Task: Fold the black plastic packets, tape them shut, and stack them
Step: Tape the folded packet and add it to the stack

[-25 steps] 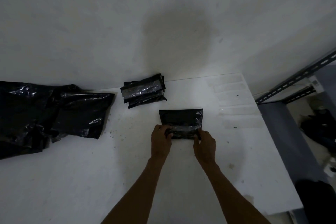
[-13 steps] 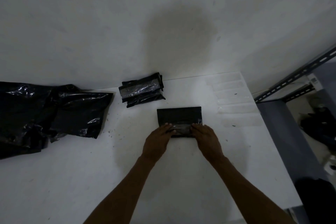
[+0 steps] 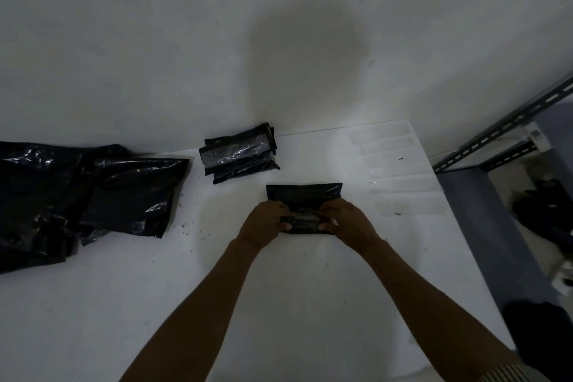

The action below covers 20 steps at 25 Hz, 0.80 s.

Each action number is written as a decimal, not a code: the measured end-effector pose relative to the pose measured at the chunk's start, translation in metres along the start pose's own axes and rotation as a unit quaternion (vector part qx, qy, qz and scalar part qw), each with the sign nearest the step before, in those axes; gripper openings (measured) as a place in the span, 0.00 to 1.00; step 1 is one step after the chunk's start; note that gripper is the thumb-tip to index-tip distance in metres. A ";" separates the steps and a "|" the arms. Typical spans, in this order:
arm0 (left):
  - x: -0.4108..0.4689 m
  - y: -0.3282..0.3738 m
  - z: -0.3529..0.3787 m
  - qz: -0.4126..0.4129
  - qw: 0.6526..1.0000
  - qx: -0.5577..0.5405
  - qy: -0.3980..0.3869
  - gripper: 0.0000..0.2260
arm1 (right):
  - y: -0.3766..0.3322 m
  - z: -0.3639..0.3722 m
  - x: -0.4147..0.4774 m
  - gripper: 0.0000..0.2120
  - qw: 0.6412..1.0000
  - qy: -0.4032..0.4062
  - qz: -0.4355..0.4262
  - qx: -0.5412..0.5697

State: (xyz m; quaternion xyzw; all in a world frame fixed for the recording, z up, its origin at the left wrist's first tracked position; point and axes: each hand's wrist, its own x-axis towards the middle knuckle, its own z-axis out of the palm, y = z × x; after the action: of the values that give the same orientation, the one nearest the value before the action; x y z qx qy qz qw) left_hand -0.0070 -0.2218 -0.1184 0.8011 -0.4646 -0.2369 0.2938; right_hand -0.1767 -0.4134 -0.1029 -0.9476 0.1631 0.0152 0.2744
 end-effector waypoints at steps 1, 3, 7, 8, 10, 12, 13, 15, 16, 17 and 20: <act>-0.001 0.001 -0.002 0.008 1.000 -0.005 0.003 0.15 | 0.004 -0.003 -0.003 0.19 1.000 0.008 0.012 0.013; -0.004 0.005 -0.003 0.029 0.999 0.012 0.015 0.14 | 0.004 -0.009 -0.006 0.22 0.999 0.020 0.039 0.021; -0.018 0.016 0.010 0.072 0.990 0.092 0.081 0.13 | -0.017 -0.003 -0.004 0.18 0.994 0.082 -0.042 -0.057; -0.020 0.018 0.013 0.073 0.989 0.094 0.090 0.12 | -0.020 0.001 -0.002 0.16 0.993 0.072 -0.058 -0.073; -0.023 0.018 0.014 0.062 0.988 0.088 0.108 0.12 | -0.016 0.005 -0.002 0.15 0.993 0.058 -0.059 -0.084; -0.027 0.017 0.013 0.061 0.987 0.086 0.119 0.13 | -0.008 0.001 -0.007 0.16 0.995 0.074 -0.012 -0.064; -0.028 0.020 0.012 0.061 0.987 0.076 0.124 0.13 | -0.007 -0.001 -0.009 0.16 0.995 0.087 0.008 -0.058; -0.028 0.026 0.015 0.062 0.988 0.053 0.131 0.11 | -0.015 0.001 -0.009 0.15 0.993 0.101 0.012 -0.063; -0.026 0.028 0.018 0.060 0.988 0.053 0.129 0.11 | -0.021 0.004 -0.007 0.15 0.993 0.095 -0.007 -0.071; -0.023 0.028 0.021 0.058 0.988 0.061 0.126 0.11 | -0.024 0.006 -0.003 0.15 0.993 0.084 -0.030 -0.079; -0.019 0.016 0.026 0.055 0.987 0.068 0.137 0.09 | -0.017 0.003 0.005 0.15 0.994 0.057 -0.048 -0.081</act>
State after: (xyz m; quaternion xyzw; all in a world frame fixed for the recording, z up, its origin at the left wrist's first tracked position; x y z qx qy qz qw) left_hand -0.0421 -0.2179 -0.1242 0.8173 -0.4784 -0.0763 0.3120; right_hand -0.1667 -0.3994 -0.0969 -0.9727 0.1310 -0.0385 0.1875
